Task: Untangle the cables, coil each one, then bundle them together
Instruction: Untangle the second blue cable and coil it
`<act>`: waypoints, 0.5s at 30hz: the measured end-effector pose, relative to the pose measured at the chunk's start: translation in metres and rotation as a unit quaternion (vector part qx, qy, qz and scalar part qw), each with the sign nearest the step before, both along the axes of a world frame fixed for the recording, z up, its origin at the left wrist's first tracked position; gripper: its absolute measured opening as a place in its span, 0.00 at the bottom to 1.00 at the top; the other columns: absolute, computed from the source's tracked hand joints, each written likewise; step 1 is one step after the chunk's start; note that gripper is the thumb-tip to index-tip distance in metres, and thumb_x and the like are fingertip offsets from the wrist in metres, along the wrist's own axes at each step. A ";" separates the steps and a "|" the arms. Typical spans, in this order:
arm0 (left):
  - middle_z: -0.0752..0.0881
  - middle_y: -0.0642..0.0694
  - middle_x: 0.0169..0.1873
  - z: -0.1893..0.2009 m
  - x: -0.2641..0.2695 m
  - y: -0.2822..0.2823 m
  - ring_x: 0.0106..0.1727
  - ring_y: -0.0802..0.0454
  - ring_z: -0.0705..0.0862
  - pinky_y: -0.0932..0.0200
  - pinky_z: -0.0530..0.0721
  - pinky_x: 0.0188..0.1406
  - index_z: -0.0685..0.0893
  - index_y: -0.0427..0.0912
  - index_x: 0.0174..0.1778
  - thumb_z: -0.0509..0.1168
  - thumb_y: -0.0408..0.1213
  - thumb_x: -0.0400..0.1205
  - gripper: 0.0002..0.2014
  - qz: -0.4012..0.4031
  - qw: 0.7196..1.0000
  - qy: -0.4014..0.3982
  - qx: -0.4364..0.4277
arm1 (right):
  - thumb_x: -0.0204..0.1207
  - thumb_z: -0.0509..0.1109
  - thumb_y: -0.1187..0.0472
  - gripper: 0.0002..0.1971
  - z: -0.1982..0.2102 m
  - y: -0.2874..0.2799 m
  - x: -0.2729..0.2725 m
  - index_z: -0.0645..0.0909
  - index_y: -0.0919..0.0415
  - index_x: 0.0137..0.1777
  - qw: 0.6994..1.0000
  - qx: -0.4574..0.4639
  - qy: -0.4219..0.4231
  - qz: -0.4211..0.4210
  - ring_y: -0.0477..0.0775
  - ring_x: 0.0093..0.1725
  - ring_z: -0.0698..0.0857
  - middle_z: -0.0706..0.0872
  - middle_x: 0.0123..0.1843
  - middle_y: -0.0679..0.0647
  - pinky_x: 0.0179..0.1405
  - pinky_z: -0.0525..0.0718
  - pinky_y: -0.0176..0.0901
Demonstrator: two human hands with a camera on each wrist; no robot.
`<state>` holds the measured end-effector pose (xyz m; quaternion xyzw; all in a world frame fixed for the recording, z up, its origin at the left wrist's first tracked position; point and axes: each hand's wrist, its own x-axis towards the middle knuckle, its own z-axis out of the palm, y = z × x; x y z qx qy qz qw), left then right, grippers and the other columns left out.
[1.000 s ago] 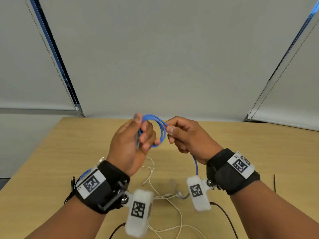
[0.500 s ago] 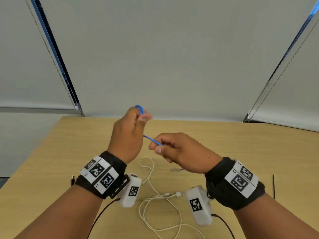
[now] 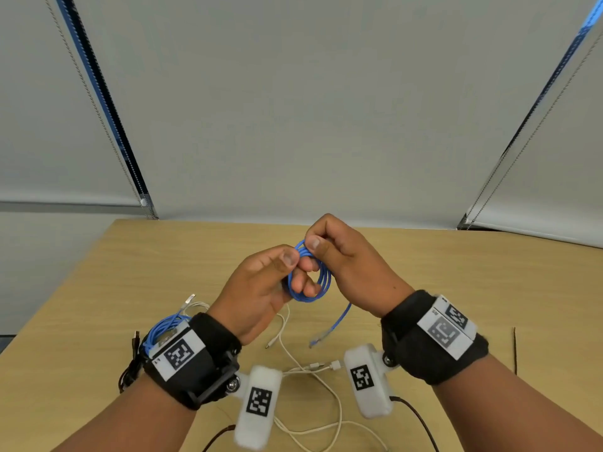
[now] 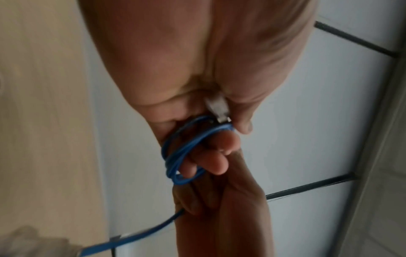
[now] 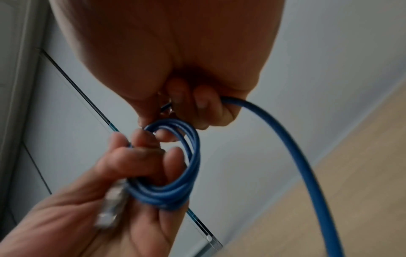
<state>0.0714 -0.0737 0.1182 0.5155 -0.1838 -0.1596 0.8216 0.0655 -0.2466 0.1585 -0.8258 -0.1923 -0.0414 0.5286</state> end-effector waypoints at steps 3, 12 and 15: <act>0.84 0.44 0.31 -0.001 0.004 0.004 0.40 0.45 0.85 0.54 0.85 0.49 0.86 0.36 0.43 0.61 0.42 0.85 0.14 0.049 0.992 -0.064 0.101 | 0.89 0.59 0.59 0.09 -0.004 0.002 -0.001 0.75 0.57 0.47 1.000 -0.009 0.003 -0.001 0.48 0.35 0.79 0.82 0.34 0.51 0.42 0.79 0.55; 0.85 0.43 0.39 -0.005 -0.001 0.011 0.42 0.47 0.85 0.54 0.86 0.47 0.85 0.41 0.42 0.61 0.49 0.85 0.15 0.022 0.981 -0.103 0.162 | 0.86 0.65 0.56 0.10 -0.011 -0.015 0.004 0.79 0.54 0.42 0.962 0.159 0.203 0.092 0.44 0.19 0.63 0.82 0.33 0.56 0.20 0.59 0.36; 0.82 0.37 0.59 -0.004 -0.002 0.011 0.55 0.39 0.85 0.49 0.87 0.52 0.88 0.38 0.41 0.64 0.50 0.82 0.17 0.030 0.986 -0.103 0.131 | 0.85 0.66 0.54 0.08 -0.018 -0.019 0.005 0.80 0.57 0.47 0.948 0.206 0.221 0.105 0.45 0.19 0.62 0.83 0.34 0.57 0.19 0.61 0.36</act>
